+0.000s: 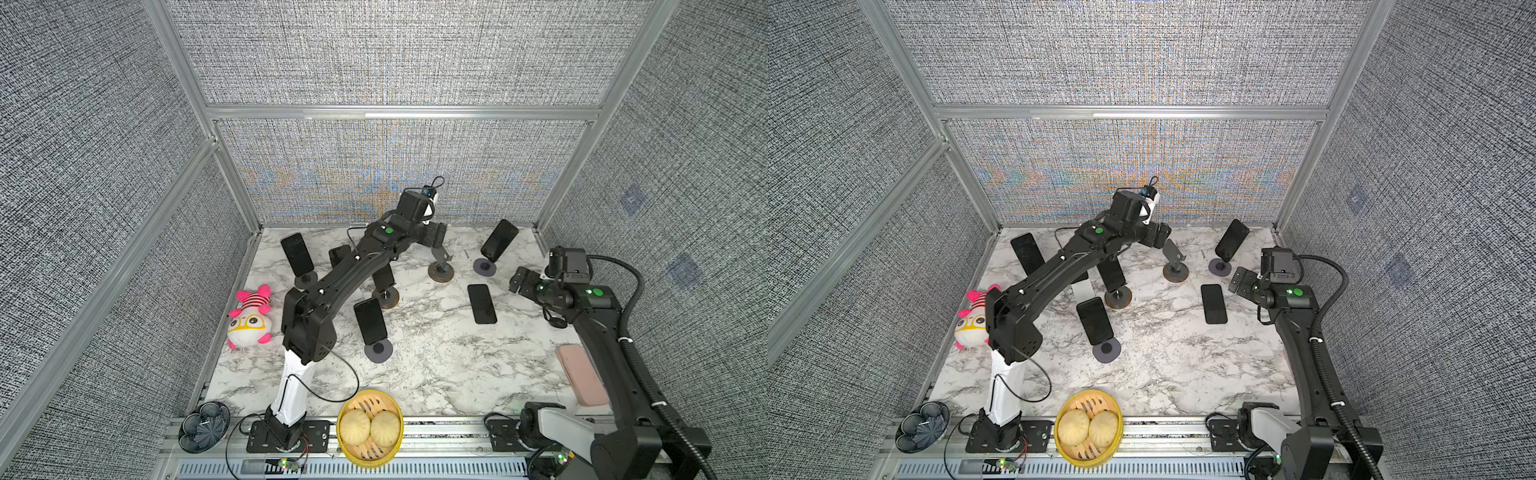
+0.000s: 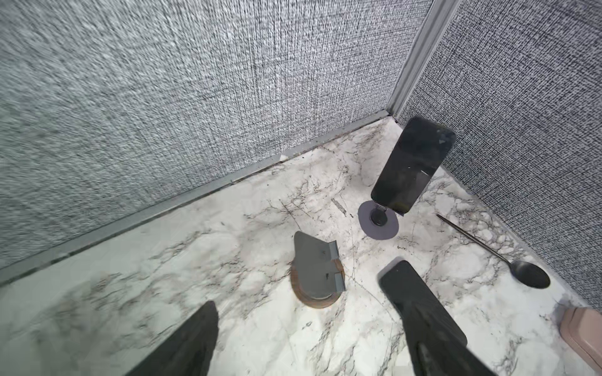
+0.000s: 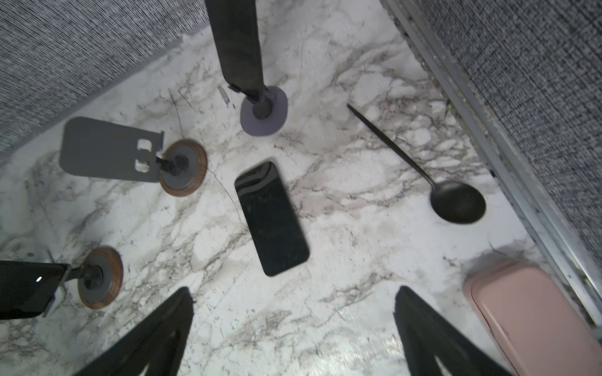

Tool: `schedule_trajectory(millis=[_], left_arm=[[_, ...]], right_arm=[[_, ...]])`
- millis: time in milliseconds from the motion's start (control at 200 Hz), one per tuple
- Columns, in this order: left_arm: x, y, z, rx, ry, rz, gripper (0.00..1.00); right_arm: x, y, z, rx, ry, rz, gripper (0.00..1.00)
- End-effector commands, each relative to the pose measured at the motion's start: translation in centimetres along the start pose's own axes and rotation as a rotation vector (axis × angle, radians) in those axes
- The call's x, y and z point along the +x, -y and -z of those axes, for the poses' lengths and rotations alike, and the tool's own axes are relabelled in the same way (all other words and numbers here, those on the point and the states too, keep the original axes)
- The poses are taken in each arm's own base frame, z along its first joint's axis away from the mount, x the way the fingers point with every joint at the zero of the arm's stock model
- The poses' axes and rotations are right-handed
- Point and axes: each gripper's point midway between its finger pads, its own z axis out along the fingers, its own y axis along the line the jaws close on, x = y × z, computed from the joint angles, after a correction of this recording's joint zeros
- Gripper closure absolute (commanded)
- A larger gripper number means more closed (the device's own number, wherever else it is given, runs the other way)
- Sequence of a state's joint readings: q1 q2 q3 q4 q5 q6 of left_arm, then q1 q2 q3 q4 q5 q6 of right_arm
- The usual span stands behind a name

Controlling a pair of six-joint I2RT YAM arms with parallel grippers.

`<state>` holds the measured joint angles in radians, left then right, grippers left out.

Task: Remove the phone from the phone stand

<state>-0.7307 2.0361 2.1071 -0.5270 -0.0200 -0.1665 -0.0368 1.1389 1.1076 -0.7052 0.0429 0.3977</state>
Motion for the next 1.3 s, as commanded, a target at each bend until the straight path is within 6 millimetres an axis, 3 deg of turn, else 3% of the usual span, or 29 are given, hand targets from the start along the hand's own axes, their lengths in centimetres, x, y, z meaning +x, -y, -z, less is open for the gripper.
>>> schedule_trajectory(millis=[0, 135, 310, 415, 485, 575, 735, 925, 1115, 1296], left_arm=[[-0.2, -0.8, 3.7, -0.041, -0.012, -0.081, 0.09], [0.1, -1.5, 7.9, -0.055, -0.012, -0.113, 0.07], [-0.3, -2.0, 12.5, -0.017, 0.025, -0.044, 0.07], [1.1, -1.4, 14.5, 0.028, 0.012, -0.039, 0.07], [2.5, -0.4, 15.5, 0.091, -0.001, -0.027, 0.07], [4.7, 1.1, 16.0, 0.186, -0.021, 0.001, 0.02], [7.6, 2.4, 16.6, 0.222, -0.033, 0.010, 0.02], [10.2, 2.9, 16.7, 0.256, -0.046, 0.062, 0.02], [11.1, 2.5, 16.4, 0.234, -0.059, 0.075, 0.02], [11.3, 2.4, 15.8, 0.224, -0.066, 0.087, 0.02]], right_arm=[[-3.7, -1.7, 0.5, -0.060, 0.117, -0.005, 0.04], [-6.5, -2.5, -0.3, -0.069, 0.174, 0.010, 0.05], [-9.4, -4.2, -3.2, -0.279, 0.197, 0.073, 0.11], [-10.8, -4.7, -5.5, -0.395, 0.168, 0.107, 0.14], [-11.5, -5.2, -7.2, -0.485, 0.140, 0.129, 0.26], [-12.3, -5.5, -9.5, -0.564, 0.112, 0.133, 0.35], [-12.8, -4.9, -13.2, -0.552, 0.101, 0.160, 0.36], [-13.2, -4.5, -15.2, -0.538, 0.099, 0.150, 0.36], [-13.0, -4.1, -16.9, -0.539, 0.097, 0.123, 0.38], [-12.8, -4.0, -18.0, -0.547, 0.097, 0.119, 0.50]])
